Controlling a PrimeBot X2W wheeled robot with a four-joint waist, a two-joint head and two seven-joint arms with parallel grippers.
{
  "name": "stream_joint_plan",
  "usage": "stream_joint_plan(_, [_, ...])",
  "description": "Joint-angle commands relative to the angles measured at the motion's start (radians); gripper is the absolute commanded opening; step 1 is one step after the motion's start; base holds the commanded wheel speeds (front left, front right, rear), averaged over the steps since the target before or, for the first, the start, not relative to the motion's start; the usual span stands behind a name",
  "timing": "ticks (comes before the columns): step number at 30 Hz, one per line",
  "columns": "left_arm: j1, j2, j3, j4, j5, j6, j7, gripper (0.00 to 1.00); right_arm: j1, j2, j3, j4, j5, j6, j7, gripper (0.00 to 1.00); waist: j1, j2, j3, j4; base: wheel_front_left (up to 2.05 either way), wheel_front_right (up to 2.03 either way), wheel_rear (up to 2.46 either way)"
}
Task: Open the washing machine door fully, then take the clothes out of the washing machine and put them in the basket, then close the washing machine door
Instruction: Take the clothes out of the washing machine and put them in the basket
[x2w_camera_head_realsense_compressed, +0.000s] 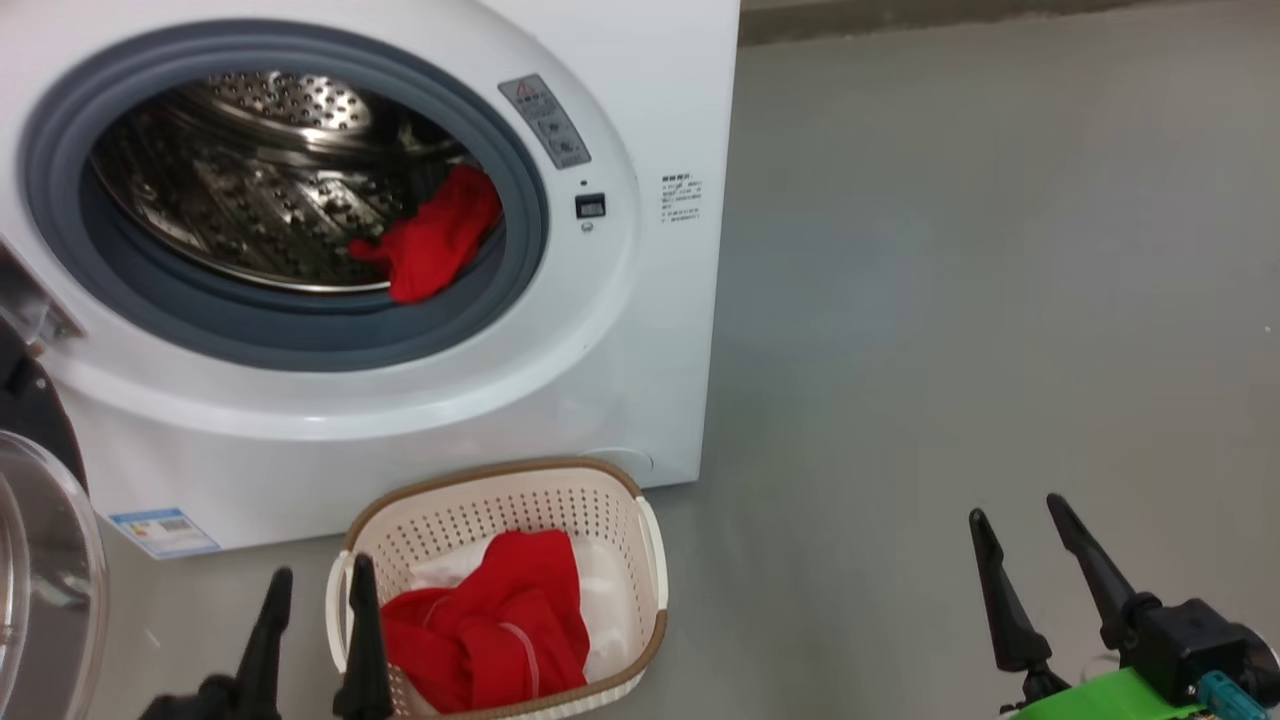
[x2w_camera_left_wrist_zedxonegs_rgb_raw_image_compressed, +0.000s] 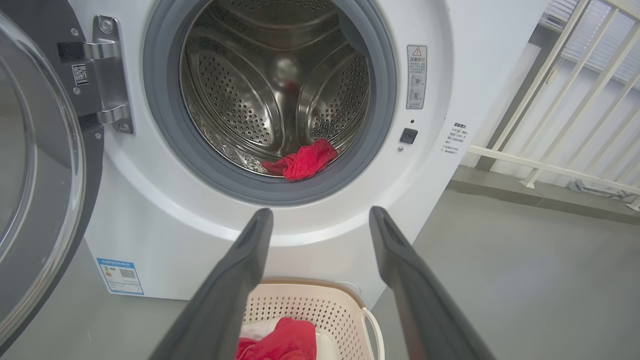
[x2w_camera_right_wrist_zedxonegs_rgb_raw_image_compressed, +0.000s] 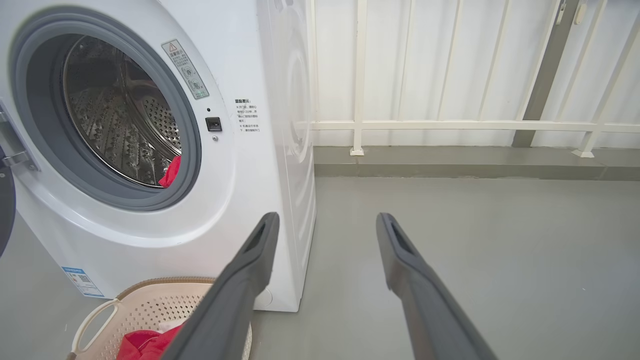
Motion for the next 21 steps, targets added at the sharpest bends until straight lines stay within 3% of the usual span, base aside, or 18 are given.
stream_joint_plan(1, [-0.056,0.003,0.030,-0.030,-0.002,0.005,0.001,1.00,-0.052,-0.012,0.017,-0.031,-0.002,0.005,-0.006,1.00,0.0000,0.0000,0.045,0.007,0.00,0.00,0.00])
stream_joint_plan(21, [-0.471,0.050,0.082,0.048,-0.037,0.001,-0.005,1.00,-0.220,-0.012,0.023,-0.101,-0.004,0.005,-0.006,1.00,0.0000,0.0000,0.386,-0.004,0.00,0.00,0.00])
